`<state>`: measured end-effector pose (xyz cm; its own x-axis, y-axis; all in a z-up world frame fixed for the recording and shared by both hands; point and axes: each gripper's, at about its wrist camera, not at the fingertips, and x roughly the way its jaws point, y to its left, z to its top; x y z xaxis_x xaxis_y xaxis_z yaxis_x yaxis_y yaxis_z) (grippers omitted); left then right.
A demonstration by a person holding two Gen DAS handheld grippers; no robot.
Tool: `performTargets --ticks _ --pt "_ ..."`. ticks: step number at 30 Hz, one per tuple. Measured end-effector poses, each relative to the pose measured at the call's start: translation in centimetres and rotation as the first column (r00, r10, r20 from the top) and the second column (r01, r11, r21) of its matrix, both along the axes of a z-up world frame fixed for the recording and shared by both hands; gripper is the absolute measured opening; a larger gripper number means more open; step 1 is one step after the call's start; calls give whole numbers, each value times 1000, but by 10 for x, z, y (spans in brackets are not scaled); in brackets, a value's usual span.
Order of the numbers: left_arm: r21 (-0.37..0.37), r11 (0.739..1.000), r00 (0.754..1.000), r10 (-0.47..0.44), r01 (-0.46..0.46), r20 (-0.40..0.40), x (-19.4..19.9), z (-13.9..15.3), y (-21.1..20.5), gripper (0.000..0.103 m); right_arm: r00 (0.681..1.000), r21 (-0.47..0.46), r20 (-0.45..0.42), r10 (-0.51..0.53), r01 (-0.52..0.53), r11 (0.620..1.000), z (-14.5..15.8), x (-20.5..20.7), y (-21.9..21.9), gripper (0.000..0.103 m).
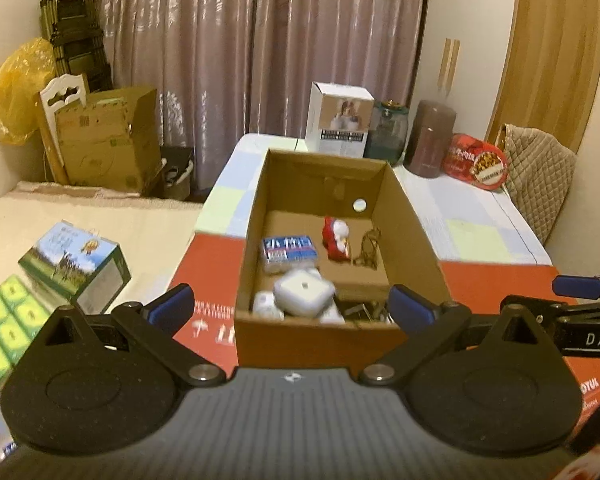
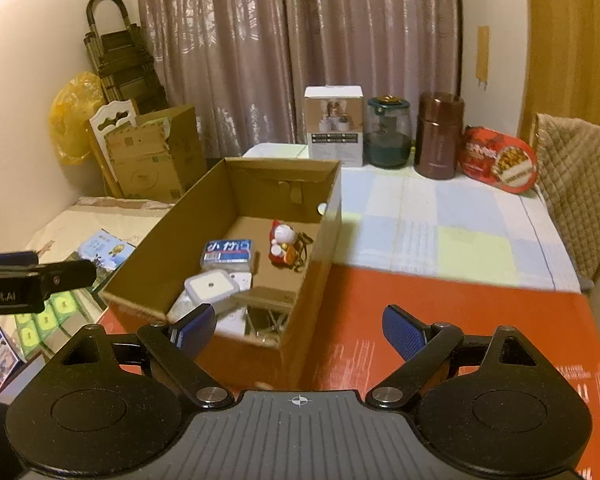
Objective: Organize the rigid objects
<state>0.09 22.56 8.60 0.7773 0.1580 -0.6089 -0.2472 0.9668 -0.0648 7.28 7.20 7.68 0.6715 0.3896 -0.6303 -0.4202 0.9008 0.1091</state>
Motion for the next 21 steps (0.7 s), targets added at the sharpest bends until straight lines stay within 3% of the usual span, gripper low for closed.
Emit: performTargets --ticks 21 --pt "-17 1000 1000 -11 11 -20 -82 20 -49 101 999 -5 32 -34 34 999 24 -90 -35 88"
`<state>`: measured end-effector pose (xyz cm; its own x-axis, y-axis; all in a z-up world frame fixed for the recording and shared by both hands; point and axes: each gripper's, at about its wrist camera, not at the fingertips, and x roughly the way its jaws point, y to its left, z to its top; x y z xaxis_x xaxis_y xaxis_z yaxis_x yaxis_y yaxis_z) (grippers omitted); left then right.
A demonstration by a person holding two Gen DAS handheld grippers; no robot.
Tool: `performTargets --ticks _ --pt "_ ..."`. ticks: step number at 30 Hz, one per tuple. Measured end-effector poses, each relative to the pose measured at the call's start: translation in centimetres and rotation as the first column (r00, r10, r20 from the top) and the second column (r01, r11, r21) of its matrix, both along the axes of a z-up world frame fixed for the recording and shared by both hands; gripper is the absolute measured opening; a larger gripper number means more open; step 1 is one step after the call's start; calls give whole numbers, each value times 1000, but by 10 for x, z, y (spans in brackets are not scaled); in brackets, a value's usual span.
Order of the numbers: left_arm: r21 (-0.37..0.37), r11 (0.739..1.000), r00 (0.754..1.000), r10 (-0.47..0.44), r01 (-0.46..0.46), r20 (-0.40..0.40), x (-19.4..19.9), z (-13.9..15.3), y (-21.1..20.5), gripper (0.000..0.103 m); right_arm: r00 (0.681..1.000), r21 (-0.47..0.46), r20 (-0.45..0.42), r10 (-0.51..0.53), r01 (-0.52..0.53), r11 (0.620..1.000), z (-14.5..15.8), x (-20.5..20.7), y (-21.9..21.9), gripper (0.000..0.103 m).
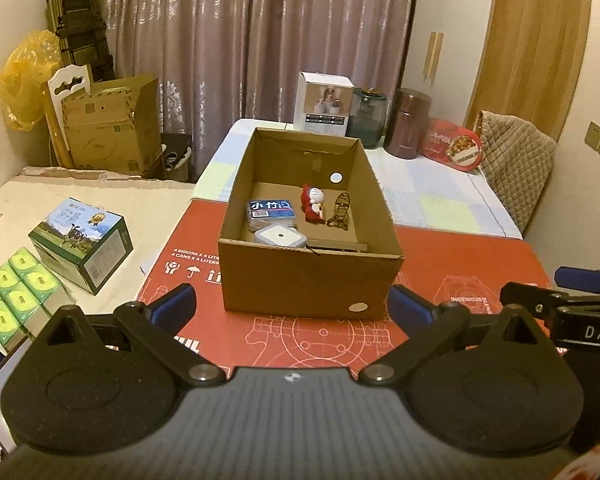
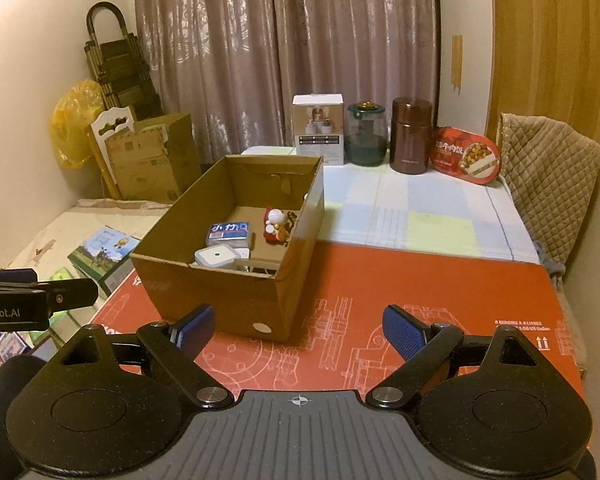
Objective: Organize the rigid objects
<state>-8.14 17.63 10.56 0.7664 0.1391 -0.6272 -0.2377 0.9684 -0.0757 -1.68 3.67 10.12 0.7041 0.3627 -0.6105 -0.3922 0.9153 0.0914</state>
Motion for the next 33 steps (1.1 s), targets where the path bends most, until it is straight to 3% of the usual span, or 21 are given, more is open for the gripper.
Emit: performTargets --ticks 33 --pt "63 998 1000 -29 30 -3 -29 8 -16 101 1000 -11 -2 -26 26 1000 5 -30 -10 88"
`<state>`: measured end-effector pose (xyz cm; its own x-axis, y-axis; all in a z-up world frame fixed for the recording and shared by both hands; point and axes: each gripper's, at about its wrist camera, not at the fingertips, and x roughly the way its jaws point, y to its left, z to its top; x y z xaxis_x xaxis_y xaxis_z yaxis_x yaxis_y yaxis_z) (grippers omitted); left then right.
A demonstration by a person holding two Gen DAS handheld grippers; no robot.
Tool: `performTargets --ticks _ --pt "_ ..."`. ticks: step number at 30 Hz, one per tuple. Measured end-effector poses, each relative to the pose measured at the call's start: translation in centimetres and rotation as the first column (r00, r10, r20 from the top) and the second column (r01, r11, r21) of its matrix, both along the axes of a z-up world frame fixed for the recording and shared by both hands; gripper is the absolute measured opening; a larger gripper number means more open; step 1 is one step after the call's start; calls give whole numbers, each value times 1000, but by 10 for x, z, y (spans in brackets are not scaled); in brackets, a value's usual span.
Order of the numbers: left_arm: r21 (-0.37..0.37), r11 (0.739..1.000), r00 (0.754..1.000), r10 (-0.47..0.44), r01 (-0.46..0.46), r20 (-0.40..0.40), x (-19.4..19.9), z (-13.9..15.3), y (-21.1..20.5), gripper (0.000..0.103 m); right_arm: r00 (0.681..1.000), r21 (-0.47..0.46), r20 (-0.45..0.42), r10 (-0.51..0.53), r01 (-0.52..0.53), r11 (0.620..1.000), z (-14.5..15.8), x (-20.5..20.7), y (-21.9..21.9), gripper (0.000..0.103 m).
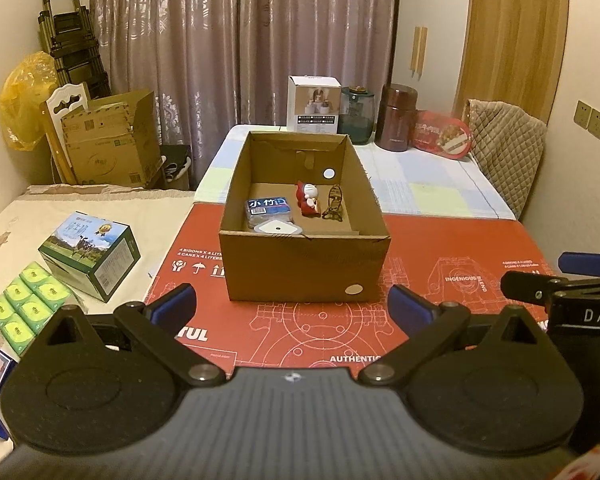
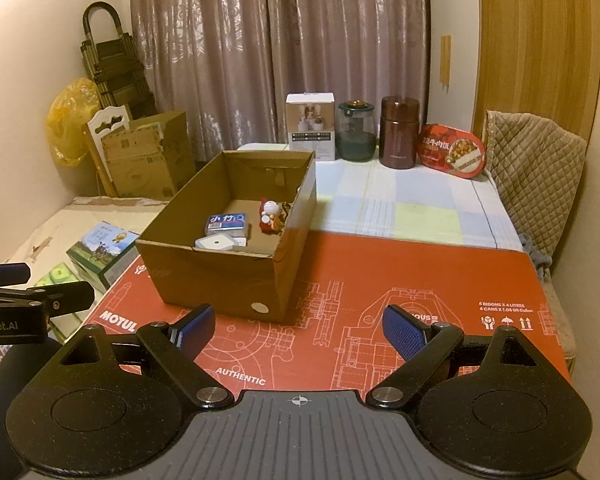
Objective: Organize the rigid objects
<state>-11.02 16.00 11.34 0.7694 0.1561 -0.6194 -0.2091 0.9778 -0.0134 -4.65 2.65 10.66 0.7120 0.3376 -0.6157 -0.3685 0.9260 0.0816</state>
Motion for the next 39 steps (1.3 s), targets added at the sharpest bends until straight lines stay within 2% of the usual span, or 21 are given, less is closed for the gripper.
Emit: performTargets --ticks 39 --pt "-1 1000 1000 -7 7 -5 2 -9 -1 101 1000 2 -12 -11 11 1000 -6 0 -2 88"
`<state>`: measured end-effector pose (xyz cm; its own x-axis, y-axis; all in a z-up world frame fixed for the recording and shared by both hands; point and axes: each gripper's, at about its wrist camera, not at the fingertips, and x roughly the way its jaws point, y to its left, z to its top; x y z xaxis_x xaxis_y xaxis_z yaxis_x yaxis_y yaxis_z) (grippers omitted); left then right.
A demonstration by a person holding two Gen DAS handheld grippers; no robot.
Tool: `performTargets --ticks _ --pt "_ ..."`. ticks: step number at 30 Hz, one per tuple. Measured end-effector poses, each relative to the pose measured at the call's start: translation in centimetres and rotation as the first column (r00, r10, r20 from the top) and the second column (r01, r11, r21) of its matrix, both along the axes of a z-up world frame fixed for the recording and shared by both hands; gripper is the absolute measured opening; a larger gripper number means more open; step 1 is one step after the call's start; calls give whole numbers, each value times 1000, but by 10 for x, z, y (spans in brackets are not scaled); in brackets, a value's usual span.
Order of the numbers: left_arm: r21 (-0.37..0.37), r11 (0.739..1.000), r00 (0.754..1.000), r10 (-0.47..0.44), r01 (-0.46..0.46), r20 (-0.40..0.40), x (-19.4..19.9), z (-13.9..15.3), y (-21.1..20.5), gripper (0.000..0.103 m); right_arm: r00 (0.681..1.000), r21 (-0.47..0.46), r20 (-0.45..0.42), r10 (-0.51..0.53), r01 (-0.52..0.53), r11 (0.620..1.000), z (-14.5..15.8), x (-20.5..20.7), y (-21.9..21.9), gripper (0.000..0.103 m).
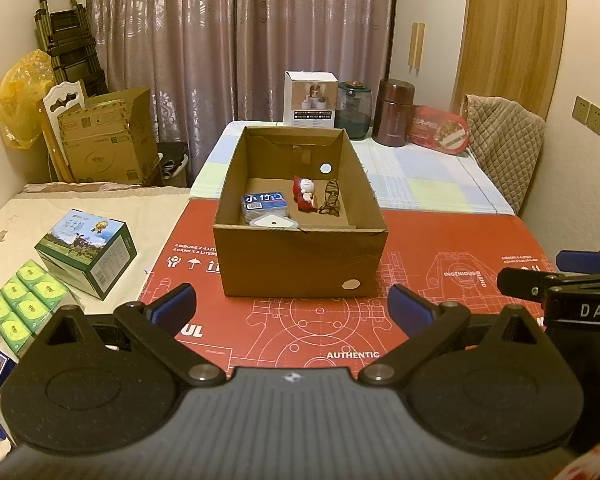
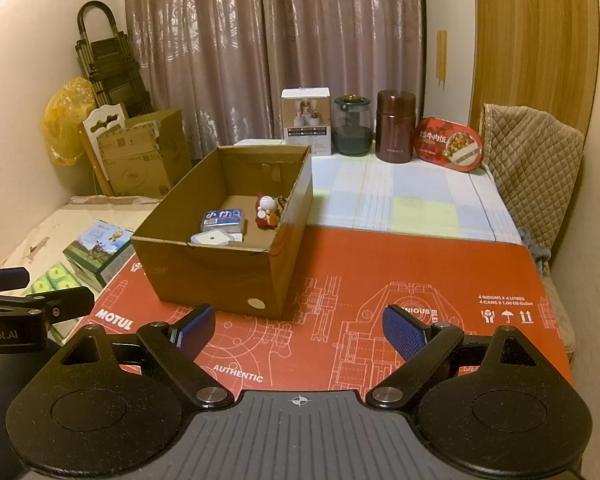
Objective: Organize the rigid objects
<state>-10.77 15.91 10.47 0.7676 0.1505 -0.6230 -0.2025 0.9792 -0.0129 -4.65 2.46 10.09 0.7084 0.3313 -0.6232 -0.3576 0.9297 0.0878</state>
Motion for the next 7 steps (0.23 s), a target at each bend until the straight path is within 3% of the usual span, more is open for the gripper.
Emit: performTargets --ticks 7 --pt "-9 1000 1000 -11 11 8 2 -4 -1 101 1000 2 -5 -2 2 1000 -5 0 0 88"
